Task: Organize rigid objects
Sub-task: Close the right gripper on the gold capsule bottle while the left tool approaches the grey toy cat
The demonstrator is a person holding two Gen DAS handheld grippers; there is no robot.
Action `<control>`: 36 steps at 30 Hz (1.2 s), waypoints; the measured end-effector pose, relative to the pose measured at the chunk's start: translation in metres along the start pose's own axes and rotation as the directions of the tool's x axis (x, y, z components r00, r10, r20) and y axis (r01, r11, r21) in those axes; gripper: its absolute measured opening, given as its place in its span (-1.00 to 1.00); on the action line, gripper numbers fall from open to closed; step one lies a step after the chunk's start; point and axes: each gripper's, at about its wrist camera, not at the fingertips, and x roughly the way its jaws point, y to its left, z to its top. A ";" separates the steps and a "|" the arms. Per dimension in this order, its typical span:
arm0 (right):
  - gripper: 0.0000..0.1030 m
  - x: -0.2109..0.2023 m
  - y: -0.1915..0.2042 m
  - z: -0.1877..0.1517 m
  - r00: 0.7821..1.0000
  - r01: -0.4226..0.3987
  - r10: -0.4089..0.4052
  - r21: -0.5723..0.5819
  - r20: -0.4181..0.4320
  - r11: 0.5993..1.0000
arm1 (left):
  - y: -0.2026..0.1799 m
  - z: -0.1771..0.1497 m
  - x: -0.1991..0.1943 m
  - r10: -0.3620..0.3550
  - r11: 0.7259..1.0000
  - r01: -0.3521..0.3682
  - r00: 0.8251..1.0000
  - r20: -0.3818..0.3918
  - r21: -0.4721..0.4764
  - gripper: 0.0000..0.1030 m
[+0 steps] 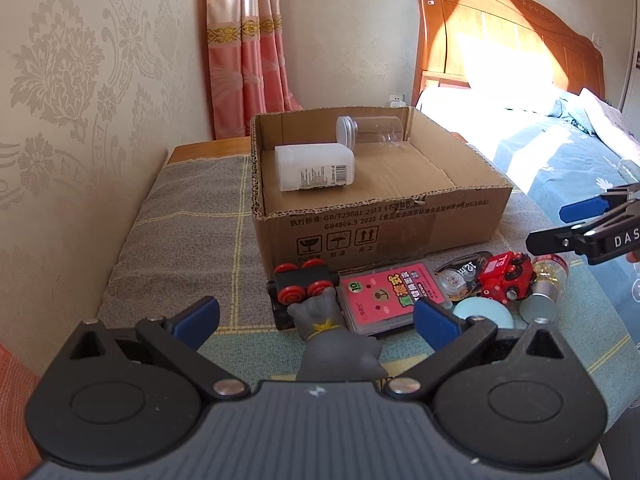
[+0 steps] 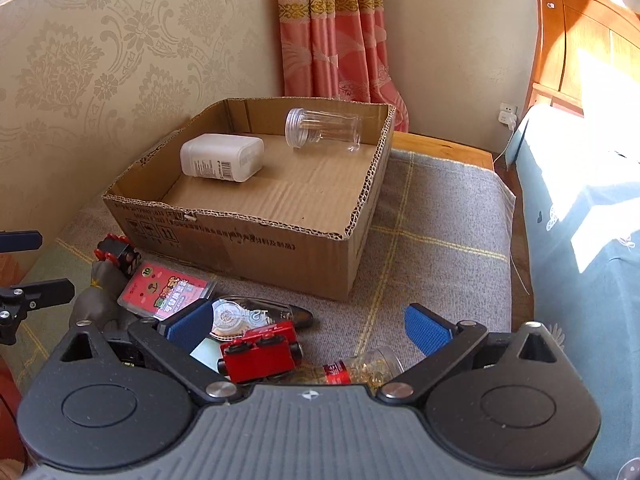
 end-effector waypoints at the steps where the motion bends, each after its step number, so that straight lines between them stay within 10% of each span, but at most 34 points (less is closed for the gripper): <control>1: 1.00 0.000 -0.003 -0.003 1.000 -0.003 0.003 0.009 -0.001 1.000 | -0.001 -0.001 0.001 -0.003 1.000 0.003 1.000 -0.005 0.002 0.99; 19: 1.00 0.001 -0.002 -0.058 0.993 -0.070 0.082 0.129 -0.090 0.989 | -0.004 -0.012 0.026 -0.013 1.000 0.012 0.998 -0.063 -0.016 0.99; 36: 1.00 0.014 0.031 -0.084 0.984 0.165 -0.164 0.018 -0.068 0.986 | 0.015 -0.031 0.033 0.046 0.998 -0.050 0.995 -0.088 -0.045 0.99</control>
